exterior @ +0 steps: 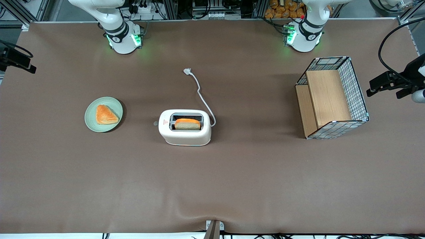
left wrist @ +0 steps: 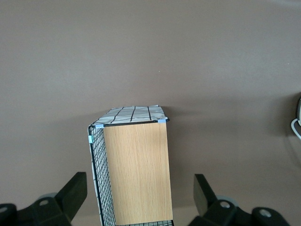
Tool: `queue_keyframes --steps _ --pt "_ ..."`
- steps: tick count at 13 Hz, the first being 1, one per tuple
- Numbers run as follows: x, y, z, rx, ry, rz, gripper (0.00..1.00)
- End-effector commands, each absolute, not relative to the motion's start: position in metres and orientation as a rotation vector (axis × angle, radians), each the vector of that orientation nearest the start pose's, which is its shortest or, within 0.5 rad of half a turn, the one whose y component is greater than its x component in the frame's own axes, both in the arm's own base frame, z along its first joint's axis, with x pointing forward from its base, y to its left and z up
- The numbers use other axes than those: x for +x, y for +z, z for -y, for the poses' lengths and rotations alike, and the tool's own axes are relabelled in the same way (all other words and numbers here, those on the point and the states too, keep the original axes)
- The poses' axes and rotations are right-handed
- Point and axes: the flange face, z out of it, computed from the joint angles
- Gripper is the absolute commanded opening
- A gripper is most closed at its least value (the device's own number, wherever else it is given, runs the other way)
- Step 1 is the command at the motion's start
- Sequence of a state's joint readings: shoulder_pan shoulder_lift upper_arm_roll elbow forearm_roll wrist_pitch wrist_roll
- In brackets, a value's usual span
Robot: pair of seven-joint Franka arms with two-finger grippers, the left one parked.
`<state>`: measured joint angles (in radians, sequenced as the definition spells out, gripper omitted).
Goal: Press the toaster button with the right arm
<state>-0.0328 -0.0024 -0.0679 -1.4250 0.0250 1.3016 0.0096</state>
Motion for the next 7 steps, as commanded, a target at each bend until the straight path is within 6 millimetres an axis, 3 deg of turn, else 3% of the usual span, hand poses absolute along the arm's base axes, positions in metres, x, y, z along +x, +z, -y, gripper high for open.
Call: queue_keyframes --steps 1,7 --pt "0.5214 0.6739 0.0575 -3.092 0.175 -0.174 1.00" --pt "0.5236 0.6739 0.0576 -3.093 0.151 -0.153 1.00"
